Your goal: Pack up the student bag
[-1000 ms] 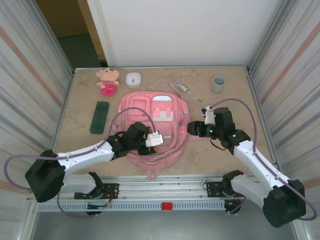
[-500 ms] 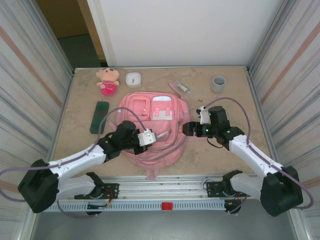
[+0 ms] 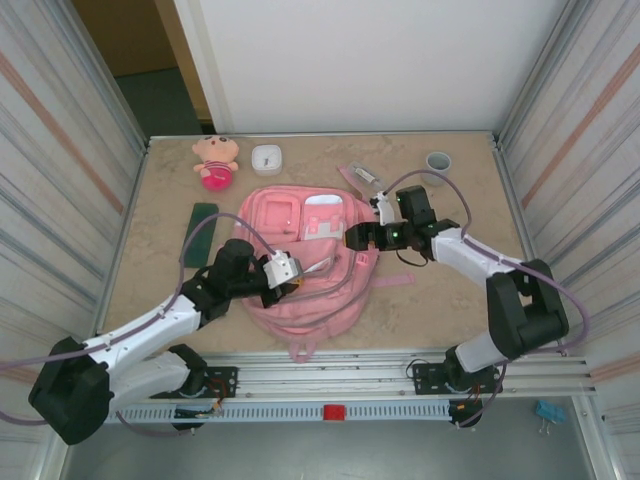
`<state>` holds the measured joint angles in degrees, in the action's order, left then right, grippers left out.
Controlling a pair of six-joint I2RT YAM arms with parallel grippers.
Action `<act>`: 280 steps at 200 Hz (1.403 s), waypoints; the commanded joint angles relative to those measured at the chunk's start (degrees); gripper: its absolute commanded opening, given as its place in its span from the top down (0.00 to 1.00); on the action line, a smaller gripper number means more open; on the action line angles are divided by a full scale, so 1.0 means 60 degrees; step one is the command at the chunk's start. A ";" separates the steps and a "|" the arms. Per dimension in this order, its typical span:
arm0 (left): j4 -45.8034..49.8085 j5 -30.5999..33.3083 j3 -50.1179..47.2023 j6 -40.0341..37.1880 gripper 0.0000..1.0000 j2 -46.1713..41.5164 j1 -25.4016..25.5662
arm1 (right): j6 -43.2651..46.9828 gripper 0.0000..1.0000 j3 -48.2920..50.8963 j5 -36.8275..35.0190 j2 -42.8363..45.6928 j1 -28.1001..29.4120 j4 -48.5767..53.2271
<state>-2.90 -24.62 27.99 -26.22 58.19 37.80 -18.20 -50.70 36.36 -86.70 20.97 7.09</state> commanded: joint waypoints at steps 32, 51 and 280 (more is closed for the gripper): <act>-0.0777 -0.0730 -0.0006 0.0325 0.97 -0.0640 -0.0180 | 0.0751 0.14 -0.1063 0.0837 -0.1523 -0.0313 -0.0111; -0.0792 -0.0637 -0.0021 0.0343 0.97 -0.0638 -0.0230 | 0.0619 0.16 -0.1162 0.1120 -0.1865 -0.0306 -0.0203; -0.0670 0.0078 -0.0005 0.0502 0.97 -0.0852 -0.0364 | 0.2258 0.18 -0.1561 0.0521 -0.0522 -0.0492 0.2673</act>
<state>-2.83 -23.49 27.40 -24.49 55.16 36.40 -8.23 -57.49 39.75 -86.00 18.31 27.59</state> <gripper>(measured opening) 0.088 0.817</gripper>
